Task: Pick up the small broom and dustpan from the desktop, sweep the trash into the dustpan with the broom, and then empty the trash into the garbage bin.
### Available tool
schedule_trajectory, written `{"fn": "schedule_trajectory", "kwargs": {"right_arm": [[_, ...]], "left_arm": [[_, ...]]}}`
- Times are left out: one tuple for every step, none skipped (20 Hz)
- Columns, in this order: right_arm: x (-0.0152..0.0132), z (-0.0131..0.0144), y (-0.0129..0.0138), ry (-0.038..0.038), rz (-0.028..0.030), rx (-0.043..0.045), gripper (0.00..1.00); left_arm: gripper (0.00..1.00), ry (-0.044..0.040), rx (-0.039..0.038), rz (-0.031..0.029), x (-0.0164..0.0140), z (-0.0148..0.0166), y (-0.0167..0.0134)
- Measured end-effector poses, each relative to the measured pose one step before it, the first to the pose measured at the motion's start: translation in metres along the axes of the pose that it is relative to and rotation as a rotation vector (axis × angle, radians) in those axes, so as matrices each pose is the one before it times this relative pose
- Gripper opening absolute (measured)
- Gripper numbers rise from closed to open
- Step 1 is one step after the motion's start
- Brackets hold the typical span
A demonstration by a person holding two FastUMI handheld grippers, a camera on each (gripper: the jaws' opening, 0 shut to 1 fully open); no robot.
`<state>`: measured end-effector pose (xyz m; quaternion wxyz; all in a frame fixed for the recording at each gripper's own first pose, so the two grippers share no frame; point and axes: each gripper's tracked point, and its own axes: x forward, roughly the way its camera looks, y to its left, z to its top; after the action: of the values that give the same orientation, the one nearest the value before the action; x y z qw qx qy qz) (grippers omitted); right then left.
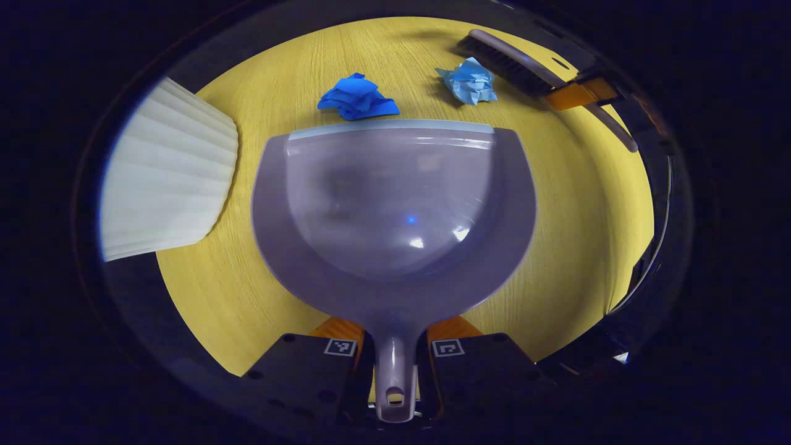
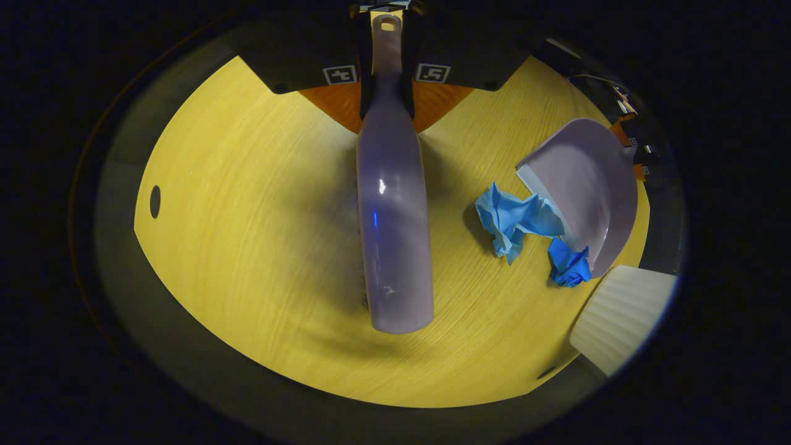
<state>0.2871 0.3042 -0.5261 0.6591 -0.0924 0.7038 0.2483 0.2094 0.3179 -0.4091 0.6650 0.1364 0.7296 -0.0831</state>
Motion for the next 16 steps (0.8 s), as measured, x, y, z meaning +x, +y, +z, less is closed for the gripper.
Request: {"fn": "schedule_trajectory", "kwargs": {"right_arm": [[0.00213, 0.00767, 0.00818, -0.00422, 0.01181, -0.01682, 0.2], [0.0012, 0.0063, 0.00133, -0.0032, -0.01144, -0.03227, 0.2], [0.00072, 0.00173, 0.00333, 0.00464, -0.00649, -0.03467, 0.2], [-0.00159, 0.00298, 0.00458, 0.00069, 0.00478, -0.01828, 0.2], [-0.00014, 0.0015, 0.00628, 0.0028, 0.00501, -0.0033, 0.2], [0.00009, 0.00155, 0.00153, -0.00603, -0.00517, -0.01382, 0.2], [0.00054, -0.00152, 0.00341, 0.00638, -0.00012, -0.0131, 0.2], [-0.00056, -0.00164, 0.00452, 0.00589, 0.00989, -0.01234, 0.2], [-0.00016, -0.00089, 0.00306, 0.00556, 0.00519, -0.01642, 0.2], [-0.00123, 0.00072, 0.00378, 0.00106, 0.00909, -0.01637, 0.2], [-0.00152, 0.0001, 0.00683, 0.00196, 0.01482, -0.0129, 0.2], [0.00049, 0.00063, 0.00552, 0.00514, 0.01053, -0.01997, 0.2], [-0.00025, -0.00148, 0.00378, 0.00902, 0.00772, -0.02566, 0.2], [0.00144, 0.00054, 0.00621, 0.00942, 0.01287, -0.02439, 0.2], [0.00238, 0.00236, 0.00856, 0.00424, 0.01501, -0.02193, 0.2], [0.00089, 0.00185, 0.00673, 0.00104, 0.0177, -0.01945, 0.2]], "left_arm": [[0.28, 0.00408, -0.00234, -0.00052, 0.00098, -0.00136, 0.00046], [0.28, 0.00208, -0.00136, -0.002, 0.00091, -0.00024, 0.00007], [0.28, -0.00523, -0.00503, -0.00534, 0.00016, 0.00043, -0.00039], [0.28, -0.00576, -0.00529, -0.00243, 0.00024, 0.00115, 0.00007], [0.28, -0.00341, -0.00276, -0.0031, 0.00075, 0.00026, -0.00056], [0.28, -0.00359, -0.00292, -0.00071, -0.0004, -0.0001, -0.00017], [0.28, -0.00306, -0.00414, -0.00384, -0.00027, 0.00006, -0.00093], [0.3, 0.00391, -0.00329, -0.00028, 0.0009, -0.00009, 0.00012], [0.28, -0.00553, -0.00133, 0.00353, -0.00166, 0.00011, -0.00042], [0.28, -0.00011, 0.00139, 0.00061, 0.00107, 0.00106, -0.00005], [0.28, -0.00352, -0.00156, 0.00331, 0.00183, 0.00077, 0.00008], [0.3, -0.00056, -0.0003, 0.0004, -0.0001, 0.00157, -0.00053], [0.28, 0.00068, -0.00319, 0.00176, -0.00014, -0.00213, 0.00028], [0.28, -0.00049, -0.00126, -0.00257, -0.00029, 0.00042, -0.00108], [0.28, -0.00123, 0.00163, 0.00249, 0.00043, 0.00048, 0.00038], [0.28, 0.00093, 0.00099, -0.00169, 0.0004, -0.00028, -0.00026]]}}
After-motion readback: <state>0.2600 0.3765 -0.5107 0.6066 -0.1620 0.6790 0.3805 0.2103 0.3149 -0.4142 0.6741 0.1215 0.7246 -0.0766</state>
